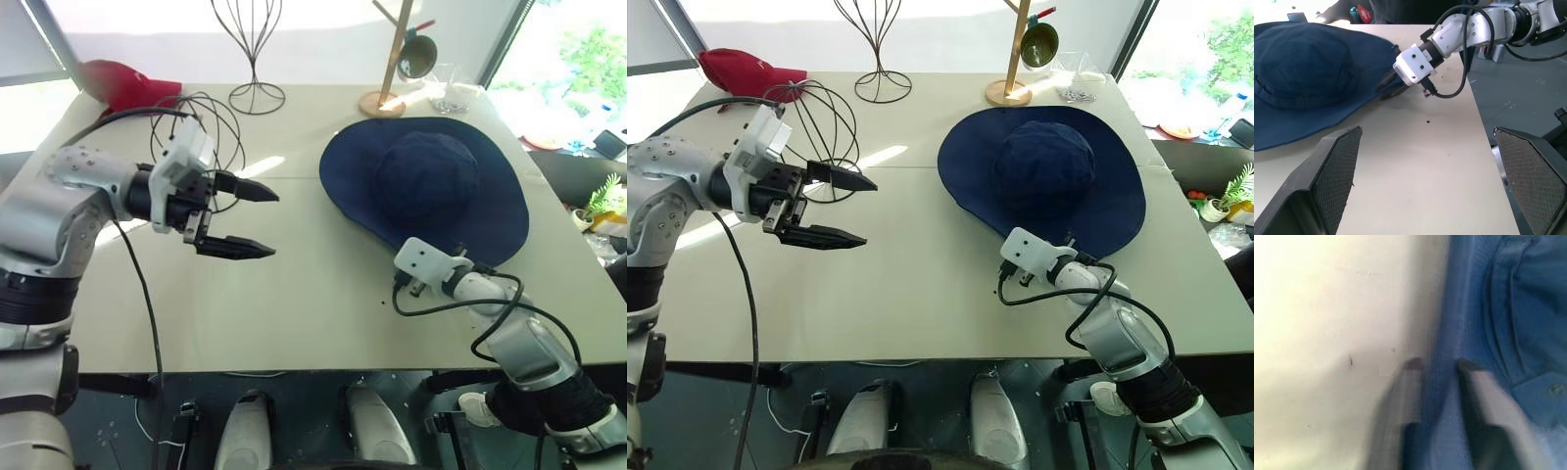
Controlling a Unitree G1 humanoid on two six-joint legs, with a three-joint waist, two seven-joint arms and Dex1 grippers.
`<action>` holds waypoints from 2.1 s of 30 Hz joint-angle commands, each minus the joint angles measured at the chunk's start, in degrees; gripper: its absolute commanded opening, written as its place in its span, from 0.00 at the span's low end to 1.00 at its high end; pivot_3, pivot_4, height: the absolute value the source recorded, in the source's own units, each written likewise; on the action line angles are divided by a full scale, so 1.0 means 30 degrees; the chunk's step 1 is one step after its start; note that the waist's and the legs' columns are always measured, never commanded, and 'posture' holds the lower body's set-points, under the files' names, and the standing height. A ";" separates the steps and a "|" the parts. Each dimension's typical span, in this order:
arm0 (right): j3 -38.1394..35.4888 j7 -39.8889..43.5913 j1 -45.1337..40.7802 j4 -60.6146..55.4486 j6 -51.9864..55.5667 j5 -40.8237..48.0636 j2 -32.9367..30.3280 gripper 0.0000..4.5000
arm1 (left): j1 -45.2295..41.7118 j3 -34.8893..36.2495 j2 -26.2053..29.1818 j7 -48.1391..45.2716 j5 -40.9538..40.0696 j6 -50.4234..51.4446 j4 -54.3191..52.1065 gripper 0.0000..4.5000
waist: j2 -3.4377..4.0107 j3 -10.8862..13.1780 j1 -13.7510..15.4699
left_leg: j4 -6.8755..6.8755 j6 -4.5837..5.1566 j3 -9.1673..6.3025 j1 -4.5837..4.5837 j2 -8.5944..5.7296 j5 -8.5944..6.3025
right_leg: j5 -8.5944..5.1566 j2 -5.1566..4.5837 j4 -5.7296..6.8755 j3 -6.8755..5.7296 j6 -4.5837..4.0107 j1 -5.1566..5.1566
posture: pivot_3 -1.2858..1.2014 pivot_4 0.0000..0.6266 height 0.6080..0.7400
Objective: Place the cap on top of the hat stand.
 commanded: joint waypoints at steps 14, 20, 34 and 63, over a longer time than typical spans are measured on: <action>-0.2730 0.1883 -0.4633 -0.0828 0.1470 0.2350 0.1008 0.01 | 0.1340 0.3494 0.0177 0.3208 -0.1833 0.1809 -0.1924 1.00 | 0.0022 0.0016 -0.0085 | -0.0007 0.0014 -0.0021 -0.0010 0.0005 -0.0008 | 0.0001 0.0018 0.0000 -0.0002 0.0003 -0.0020 | 0.52 0.24 0.99; -0.1420 0.3407 -0.9462 0.1811 -0.0979 0.2128 0.0757 0.01 | 0.3497 0.7932 0.0736 0.6483 -0.3820 0.3909 -0.3354 1.00 | 0.0046 0.0037 -0.0208 | -0.0013 0.0020 -0.0029 -0.0035 0.0007 -0.0012 | 0.0002 0.0021 0.0001 -0.0002 0.0007 -0.0046 | 0.52 0.24 0.99; 0.0889 0.3789 -2.3062 2.0650 -1.1786 0.1104 0.6426 0.01 | 1.0493 1.7522 0.1187 1.1254 -0.6488 0.6247 -0.6244 1.00 | 0.0062 0.0075 -0.0839 | -0.0076 0.0016 -0.0094 -0.0074 0.0018 -0.0013 | 0.0012 0.0020 0.0006 -0.0064 0.0006 -0.0079 | 0.52 0.24 0.99; 0.3939 -0.3541 -2.3472 2.4874 -2.3410 -0.5021 1.1414 0.01 | 1.5918 2.4439 0.1819 1.3605 -0.8408 0.5556 -0.4842 1.00 | 0.0057 0.0073 -0.1573 | -0.0340 -0.0193 -0.0330 -0.0104 0.0011 0.0104 | 0.0013 0.0012 0.0034 -0.0264 -0.0077 -0.0163 | 0.52 0.24 0.99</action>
